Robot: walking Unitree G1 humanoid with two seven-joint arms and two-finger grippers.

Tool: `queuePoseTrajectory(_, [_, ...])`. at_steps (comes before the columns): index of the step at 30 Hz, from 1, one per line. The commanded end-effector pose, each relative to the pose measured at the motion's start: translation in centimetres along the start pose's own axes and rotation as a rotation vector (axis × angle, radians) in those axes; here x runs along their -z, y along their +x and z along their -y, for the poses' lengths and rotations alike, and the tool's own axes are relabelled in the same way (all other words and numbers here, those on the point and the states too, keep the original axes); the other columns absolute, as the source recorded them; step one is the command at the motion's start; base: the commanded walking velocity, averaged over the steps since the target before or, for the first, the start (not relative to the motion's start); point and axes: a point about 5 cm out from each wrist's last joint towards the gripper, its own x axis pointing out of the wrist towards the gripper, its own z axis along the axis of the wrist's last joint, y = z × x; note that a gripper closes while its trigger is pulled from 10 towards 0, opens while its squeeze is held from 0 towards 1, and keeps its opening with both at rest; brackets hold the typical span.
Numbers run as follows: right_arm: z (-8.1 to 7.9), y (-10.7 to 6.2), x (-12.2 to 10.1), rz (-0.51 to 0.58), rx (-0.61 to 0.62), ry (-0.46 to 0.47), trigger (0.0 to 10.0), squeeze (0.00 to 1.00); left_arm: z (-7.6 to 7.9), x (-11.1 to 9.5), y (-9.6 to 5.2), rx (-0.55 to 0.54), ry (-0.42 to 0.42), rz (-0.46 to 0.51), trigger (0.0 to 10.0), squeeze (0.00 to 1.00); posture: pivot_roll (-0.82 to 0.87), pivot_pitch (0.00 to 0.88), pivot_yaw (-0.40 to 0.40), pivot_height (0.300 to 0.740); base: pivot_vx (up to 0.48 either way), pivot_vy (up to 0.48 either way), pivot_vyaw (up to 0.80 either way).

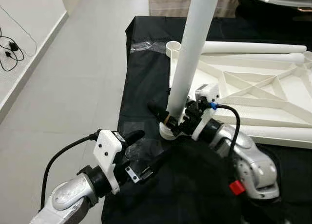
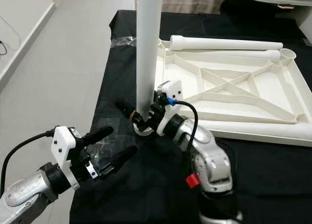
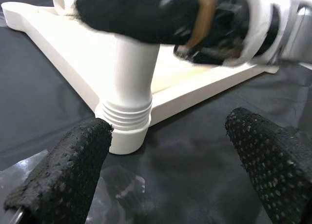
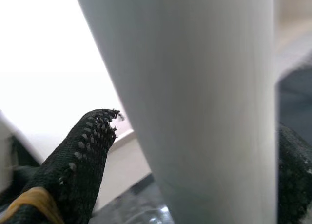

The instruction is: Building children table

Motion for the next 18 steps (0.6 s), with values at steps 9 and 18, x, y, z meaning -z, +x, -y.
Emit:
queuePoseTrajectory(9, [2.7, -0.6, -2.9, -0.098, -0.284, -0.124, 10.0, 0.19, 0.2, 0.3, -0.1, 0.011, 0.004, -0.021, 10.0, 0.0, 0.06, 0.259, -0.019, 0.74, 0.0, 0.0, 0.0])
queuePoseTrajectory(18, [4.0, -0.1, -4.3, -0.079, -0.327, -0.155, 10.0, 0.0, 0.4, 0.2, -0.1, 0.022, 0.003, -0.026, 10.0, 0.0, 0.07, 0.269, -0.013, 0.74, 0.0, 0.0, 0.0])
